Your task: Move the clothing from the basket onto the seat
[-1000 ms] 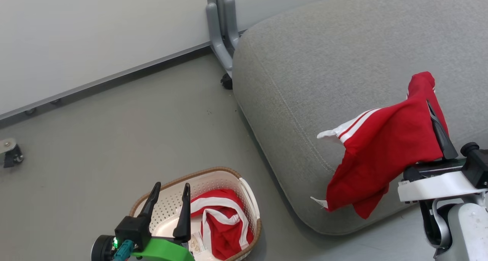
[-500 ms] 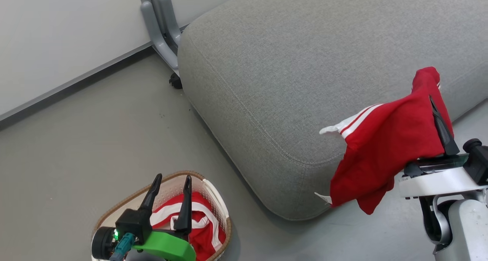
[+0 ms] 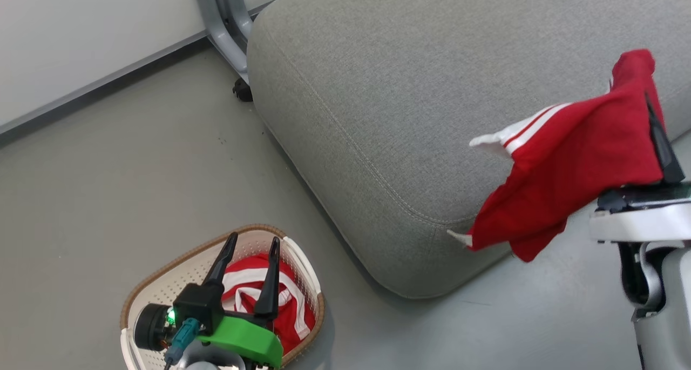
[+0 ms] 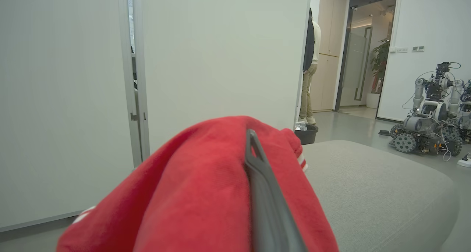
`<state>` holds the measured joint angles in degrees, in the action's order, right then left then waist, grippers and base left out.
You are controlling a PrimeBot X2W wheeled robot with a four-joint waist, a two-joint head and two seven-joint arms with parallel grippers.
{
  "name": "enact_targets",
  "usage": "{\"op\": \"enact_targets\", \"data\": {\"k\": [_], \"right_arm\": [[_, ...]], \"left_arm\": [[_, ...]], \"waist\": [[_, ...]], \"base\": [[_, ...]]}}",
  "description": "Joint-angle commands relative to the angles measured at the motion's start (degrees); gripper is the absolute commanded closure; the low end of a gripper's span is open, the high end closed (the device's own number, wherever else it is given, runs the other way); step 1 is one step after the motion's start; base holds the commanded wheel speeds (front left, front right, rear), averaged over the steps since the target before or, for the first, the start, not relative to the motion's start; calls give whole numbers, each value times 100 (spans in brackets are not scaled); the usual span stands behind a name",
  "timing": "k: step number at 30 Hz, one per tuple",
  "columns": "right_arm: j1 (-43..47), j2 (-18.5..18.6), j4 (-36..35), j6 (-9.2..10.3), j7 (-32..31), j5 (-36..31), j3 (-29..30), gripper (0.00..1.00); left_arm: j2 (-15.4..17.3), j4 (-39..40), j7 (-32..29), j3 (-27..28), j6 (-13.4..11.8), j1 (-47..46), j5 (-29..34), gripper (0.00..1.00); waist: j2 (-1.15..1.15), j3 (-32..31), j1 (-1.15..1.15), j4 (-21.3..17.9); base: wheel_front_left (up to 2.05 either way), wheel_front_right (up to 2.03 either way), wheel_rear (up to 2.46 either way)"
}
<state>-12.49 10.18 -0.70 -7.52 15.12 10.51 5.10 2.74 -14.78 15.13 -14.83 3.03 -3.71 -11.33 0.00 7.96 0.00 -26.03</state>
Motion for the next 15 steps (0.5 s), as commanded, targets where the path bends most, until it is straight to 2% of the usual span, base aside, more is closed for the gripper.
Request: {"op": "enact_targets", "data": {"k": [1,4,9,15], "right_arm": [[-234,57,-66,7,5,96,66,100],[-688,177,-109,6,5,388,283,100],[-1608,671,-96,7,5,618,485,100],[-2742,1262,297,6,5,1046,856,100]], "left_arm": [[28,17,2,-9,34,-154,55,0],[31,59,3,-35,68,-367,211,0],[32,117,2,-157,153,-761,569,0],[32,184,2,-331,256,-1198,751,0]], "waist": [[0,338,0,152],[0,727,0,261],[0,1423,0,487],[0,2151,0,808]], "base": [[0,0,0],[0,0,0],[0,0,0],[0,0,0]]}}
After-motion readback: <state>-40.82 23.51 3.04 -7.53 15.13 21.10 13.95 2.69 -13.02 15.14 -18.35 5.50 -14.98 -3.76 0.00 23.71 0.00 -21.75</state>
